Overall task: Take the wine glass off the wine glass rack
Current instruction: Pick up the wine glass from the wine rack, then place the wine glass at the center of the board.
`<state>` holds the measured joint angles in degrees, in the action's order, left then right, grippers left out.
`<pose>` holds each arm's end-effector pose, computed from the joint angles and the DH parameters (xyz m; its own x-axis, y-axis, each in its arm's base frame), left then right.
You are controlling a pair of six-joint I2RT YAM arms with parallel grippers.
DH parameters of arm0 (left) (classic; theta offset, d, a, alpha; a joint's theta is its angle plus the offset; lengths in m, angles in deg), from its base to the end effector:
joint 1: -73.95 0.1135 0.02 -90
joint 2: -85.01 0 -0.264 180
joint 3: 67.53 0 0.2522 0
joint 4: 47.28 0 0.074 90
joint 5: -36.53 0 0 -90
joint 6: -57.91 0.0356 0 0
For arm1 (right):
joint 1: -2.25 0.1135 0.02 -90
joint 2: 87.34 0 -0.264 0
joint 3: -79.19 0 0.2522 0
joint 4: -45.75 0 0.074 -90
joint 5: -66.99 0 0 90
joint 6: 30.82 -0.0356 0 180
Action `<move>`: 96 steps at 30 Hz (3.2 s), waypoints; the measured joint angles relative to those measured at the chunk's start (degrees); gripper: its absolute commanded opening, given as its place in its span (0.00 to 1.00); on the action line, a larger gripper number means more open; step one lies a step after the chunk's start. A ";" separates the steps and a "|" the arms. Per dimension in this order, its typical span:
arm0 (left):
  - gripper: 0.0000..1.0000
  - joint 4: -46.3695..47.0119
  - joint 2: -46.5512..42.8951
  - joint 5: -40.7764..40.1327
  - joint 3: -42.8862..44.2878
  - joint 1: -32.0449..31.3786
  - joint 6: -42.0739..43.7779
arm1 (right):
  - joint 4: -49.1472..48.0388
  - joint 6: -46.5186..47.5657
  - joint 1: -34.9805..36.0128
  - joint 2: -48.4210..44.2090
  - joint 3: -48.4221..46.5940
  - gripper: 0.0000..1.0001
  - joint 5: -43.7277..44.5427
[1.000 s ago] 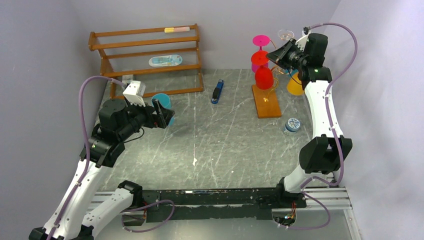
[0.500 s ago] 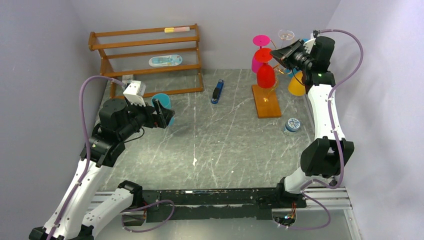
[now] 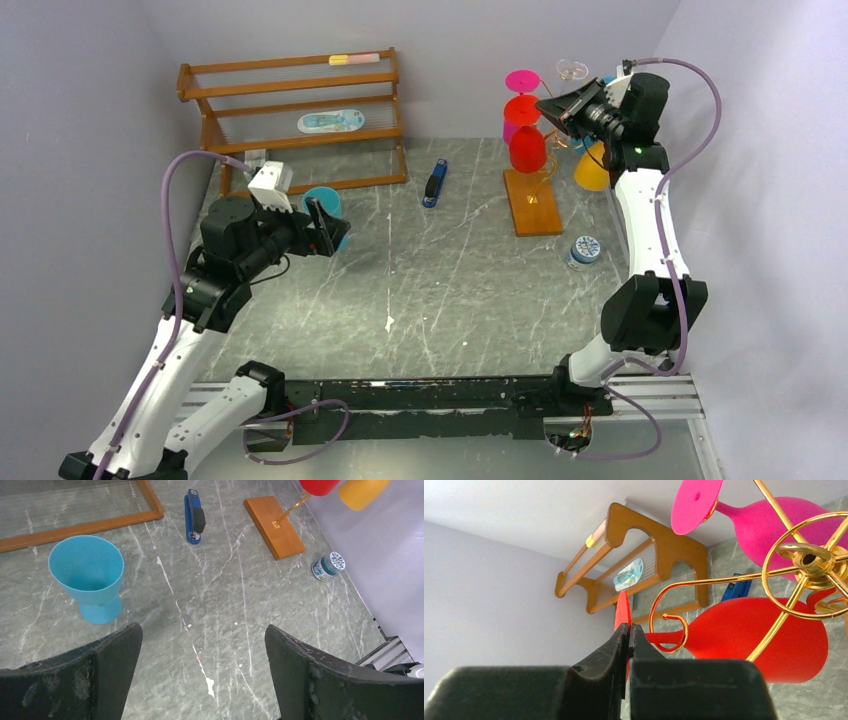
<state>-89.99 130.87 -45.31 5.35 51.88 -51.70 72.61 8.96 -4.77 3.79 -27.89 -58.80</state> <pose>0.1519 -0.0671 0.3880 -0.4034 -0.1949 -0.8940 0.3855 0.8499 -0.3593 0.3685 -0.0244 0.4273 -0.4820 0.6874 -0.5432 -0.1569 0.5423 0.8254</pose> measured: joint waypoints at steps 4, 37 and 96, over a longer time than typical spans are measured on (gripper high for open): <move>0.96 0.02 0.00 0.00 -0.72 0.00 -0.37 | -0.15 0.04 0.02 0.66 -0.26 0.00 -0.28; 0.96 -0.02 0.59 0.00 -0.90 0.00 -0.98 | -6.54 -10.43 1.49 -5.18 7.56 0.00 19.08; 0.95 4.70 2.78 12.28 -0.90 0.00 -0.98 | -5.07 15.23 18.58 -23.52 20.81 0.00 -3.58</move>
<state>-85.29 133.65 -33.02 4.45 51.88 -52.69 67.54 24.20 13.80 -19.73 -7.08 -62.39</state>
